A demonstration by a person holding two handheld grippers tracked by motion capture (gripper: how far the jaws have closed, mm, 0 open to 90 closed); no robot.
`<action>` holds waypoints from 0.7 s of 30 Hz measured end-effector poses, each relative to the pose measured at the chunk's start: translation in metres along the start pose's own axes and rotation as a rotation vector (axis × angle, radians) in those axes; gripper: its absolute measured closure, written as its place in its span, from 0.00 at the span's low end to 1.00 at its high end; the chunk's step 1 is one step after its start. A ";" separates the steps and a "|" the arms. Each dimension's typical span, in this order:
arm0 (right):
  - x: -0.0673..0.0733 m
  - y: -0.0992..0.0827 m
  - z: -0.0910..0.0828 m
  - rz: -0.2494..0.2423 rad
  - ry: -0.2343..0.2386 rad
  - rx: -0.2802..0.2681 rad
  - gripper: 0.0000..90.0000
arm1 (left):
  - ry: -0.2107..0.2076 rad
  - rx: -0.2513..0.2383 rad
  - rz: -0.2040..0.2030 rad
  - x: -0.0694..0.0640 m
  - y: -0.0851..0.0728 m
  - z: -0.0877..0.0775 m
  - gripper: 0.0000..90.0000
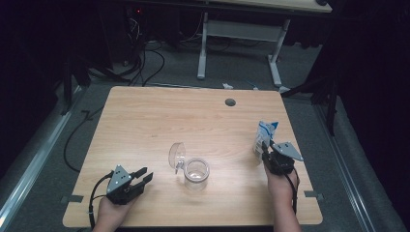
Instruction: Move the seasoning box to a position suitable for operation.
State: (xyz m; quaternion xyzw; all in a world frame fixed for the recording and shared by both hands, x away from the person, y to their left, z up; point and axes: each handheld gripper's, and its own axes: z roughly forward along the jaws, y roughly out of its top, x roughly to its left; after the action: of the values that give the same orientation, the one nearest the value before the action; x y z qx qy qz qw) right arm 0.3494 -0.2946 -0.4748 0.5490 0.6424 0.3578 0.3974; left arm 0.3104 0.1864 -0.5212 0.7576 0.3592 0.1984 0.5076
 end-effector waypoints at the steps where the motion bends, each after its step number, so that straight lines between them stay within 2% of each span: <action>1: 0.001 0.001 0.003 0.017 -0.011 0.005 0.61 | 0.002 -0.005 -0.003 0.000 0.000 0.000 0.72; 2: 0.001 0.001 0.003 0.017 -0.011 0.005 0.61 | 0.002 -0.004 -0.001 0.000 0.000 0.000 0.72; 3: 0.002 0.002 0.007 0.032 -0.023 0.012 0.56 | 0.002 -0.004 0.001 0.000 0.000 -0.001 0.72; 7: 0.005 0.005 0.010 0.041 -0.022 0.013 0.54 | 0.003 -0.003 -0.001 0.001 0.000 -0.001 0.72; 8: 0.007 0.007 0.012 0.042 -0.036 0.010 0.53 | 0.003 -0.002 -0.003 0.001 0.000 -0.001 0.72; 14: 0.008 0.009 0.013 0.052 -0.050 0.010 0.59 | 0.006 -0.013 -0.007 0.002 0.000 -0.003 0.72; 18: 0.004 0.009 0.012 0.089 -0.035 0.004 0.64 | 0.007 -0.013 -0.006 0.002 0.000 -0.003 0.72; 20: 0.004 0.008 0.011 0.087 -0.041 -0.002 0.66 | 0.006 -0.011 -0.007 0.002 0.000 -0.003 0.72; 21: 0.004 0.008 0.010 0.080 -0.043 -0.012 0.70 | 0.005 -0.011 -0.008 0.002 0.000 -0.002 0.72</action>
State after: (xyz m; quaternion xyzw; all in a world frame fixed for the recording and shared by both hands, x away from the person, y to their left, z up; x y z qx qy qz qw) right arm 0.3619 -0.2896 -0.4721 0.5793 0.6092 0.3653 0.3998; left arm 0.3102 0.1896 -0.5204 0.7528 0.3624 0.2003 0.5117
